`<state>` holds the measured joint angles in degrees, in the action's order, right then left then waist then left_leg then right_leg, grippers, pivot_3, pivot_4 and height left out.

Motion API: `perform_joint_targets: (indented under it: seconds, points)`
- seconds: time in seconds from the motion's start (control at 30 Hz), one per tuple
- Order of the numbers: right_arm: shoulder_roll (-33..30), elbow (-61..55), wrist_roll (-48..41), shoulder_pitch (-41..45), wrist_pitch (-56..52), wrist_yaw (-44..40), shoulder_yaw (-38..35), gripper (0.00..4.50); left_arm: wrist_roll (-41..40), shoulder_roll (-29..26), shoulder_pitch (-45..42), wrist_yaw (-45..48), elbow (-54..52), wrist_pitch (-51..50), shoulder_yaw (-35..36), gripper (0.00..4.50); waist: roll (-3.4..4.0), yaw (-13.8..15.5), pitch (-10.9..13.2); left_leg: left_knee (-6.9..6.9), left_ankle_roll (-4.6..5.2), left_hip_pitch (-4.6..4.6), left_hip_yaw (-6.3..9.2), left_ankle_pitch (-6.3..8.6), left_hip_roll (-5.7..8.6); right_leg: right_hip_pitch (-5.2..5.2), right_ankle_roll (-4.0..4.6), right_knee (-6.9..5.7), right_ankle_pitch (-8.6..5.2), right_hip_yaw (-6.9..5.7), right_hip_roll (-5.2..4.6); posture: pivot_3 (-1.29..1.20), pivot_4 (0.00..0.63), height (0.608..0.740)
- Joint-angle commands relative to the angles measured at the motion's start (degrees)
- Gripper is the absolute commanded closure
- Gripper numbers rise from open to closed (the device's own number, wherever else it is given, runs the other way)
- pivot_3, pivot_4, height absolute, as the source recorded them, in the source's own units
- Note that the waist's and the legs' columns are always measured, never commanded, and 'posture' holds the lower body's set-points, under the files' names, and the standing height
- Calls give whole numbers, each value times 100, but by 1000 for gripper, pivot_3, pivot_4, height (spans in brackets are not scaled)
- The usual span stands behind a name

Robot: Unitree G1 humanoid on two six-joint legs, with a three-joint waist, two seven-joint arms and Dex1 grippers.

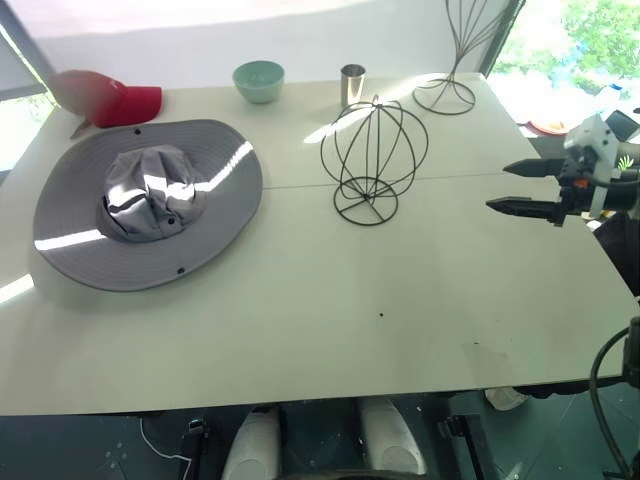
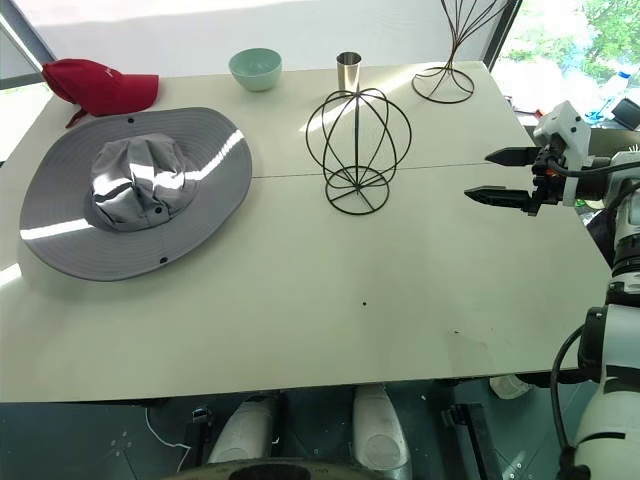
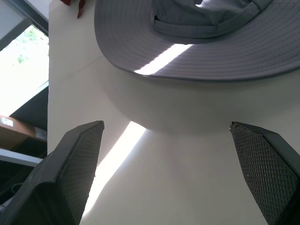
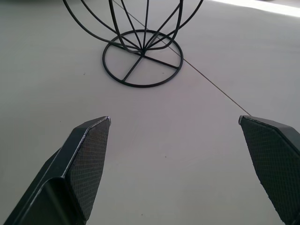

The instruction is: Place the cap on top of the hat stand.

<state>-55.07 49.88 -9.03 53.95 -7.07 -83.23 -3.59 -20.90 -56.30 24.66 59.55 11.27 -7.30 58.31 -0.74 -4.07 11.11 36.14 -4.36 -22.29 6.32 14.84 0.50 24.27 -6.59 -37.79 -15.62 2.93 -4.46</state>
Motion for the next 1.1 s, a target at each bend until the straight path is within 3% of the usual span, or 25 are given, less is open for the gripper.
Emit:
perform_joint_targets:
  seconds: [0.03, 0.37, 0.63, 0.8, 0.93, 1.1]
  points:
    - [-21, -6, -12, 180, 100, 48, -73, 0, -53, -63, -44, -75, 26, 36, 259, 30, 0, 0, 0, 0, 0, 0, 0, 0, 0, 0, 0, 0, 0, 0, 0, 0, 150, 740]
    - [22, 52, -56, 237, -110, 312, -120, 0, 15, -130, -220, -251, 44, -19, 169, 30, 0, 0, 0, 0, 0, 0, 0, 0, 0, 0, 0, -2, 0, 0, 0, 0, 150, 740]
    - [-27, -910, -261, -152, -376, 0, -99, 0, 96, -295, -378, 23, -1253, 146, -414, 30, 0, 19, 0, 3, -1, -1, 1, 0, 0, -1, 0, -5, 0, 0, -1, 0, 150, 740]
    - [-281, -3627, -1110, -1574, -1587, -348, -297, 0, 612, -526, -559, 217, -2199, 713, -1507, 30, 2, 35, 1, 0, 0, -3, 3, 0, 0, -1, -1, -6, -1, 0, -1, 0, 150, 740]
    - [-363, -5515, -1760, -2475, -2481, 38, -645, 0, 1381, -643, -968, -38, -2085, 1499, -2409, 30, 7, 12, 4, 4, 0, 0, 1, 0, 0, 0, -1, -10, 0, 2, 1, 0, 150, 740]
    - [-521, -6721, -2319, -3003, -3250, 492, -1093, 0, 2290, -531, -1513, -591, -1551, 2472, -3324, 30, 7, 31, 4, 6, 1, 4, 1, 0, 0, -1, -1, -16, 0, 1, 2, 0, 150, 740]
